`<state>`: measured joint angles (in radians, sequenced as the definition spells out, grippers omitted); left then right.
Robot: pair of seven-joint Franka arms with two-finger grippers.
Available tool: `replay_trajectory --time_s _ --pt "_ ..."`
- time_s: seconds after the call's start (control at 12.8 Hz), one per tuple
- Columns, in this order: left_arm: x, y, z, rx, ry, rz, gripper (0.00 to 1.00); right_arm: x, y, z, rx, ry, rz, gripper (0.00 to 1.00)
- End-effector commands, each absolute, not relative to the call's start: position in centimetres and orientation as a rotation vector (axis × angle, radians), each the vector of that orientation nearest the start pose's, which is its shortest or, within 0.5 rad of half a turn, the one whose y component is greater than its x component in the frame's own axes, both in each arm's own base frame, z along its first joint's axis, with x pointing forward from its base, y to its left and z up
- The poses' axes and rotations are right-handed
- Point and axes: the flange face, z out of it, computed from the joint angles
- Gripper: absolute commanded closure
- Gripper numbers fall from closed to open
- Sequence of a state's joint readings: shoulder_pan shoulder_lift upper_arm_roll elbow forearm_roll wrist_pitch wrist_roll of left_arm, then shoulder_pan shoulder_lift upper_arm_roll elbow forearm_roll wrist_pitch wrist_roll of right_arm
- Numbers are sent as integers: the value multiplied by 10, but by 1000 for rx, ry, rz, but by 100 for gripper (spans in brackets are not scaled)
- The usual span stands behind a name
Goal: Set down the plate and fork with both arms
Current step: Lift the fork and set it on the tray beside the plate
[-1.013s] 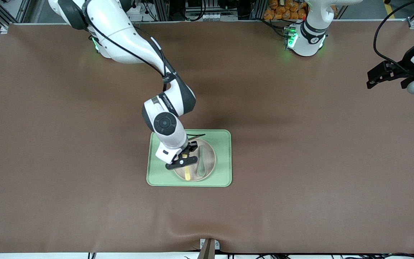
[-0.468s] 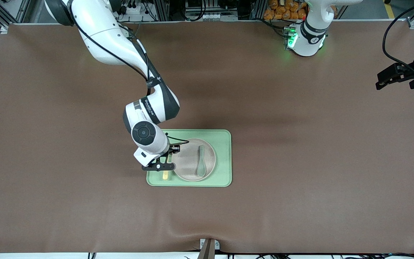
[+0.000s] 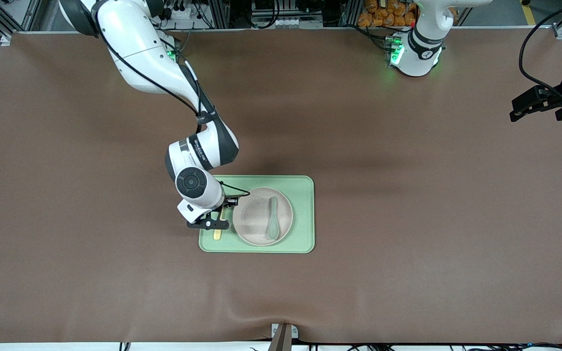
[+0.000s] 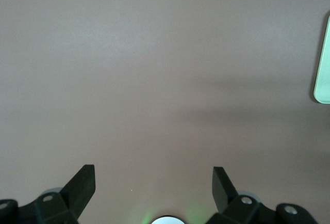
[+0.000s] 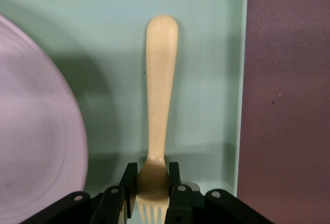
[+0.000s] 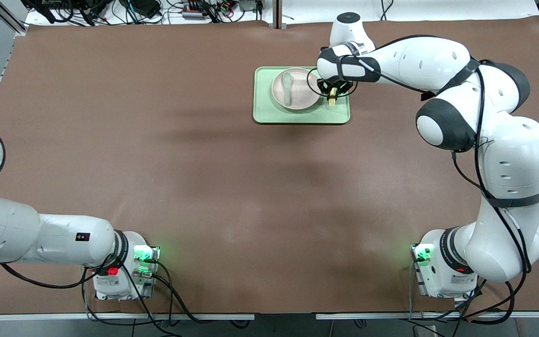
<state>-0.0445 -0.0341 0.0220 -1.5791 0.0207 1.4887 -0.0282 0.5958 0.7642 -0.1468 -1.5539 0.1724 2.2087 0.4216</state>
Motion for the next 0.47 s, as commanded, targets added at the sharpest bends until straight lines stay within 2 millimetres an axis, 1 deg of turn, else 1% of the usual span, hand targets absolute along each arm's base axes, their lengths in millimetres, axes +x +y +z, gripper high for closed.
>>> replay_trajectory --time_s 0.0,0.08,0.16,0.23,0.39 --pt "534 -11 633 -3113 7 75 0 613 313 197 -3136 110 170 15" --pt "534 -10 633 -3111 5 75 0 614 313 204 -3133 111 164 0" --pt "535 -11 632 -3113 7 78 0 617 309 220 -3125 115 153 0" --pt "535 -10 632 -3111 7 78 0 625 297 242 -3115 126 139 0" --pt "535 -11 632 -3112 8 78 0 640 265 294 -3085 187 76 0"
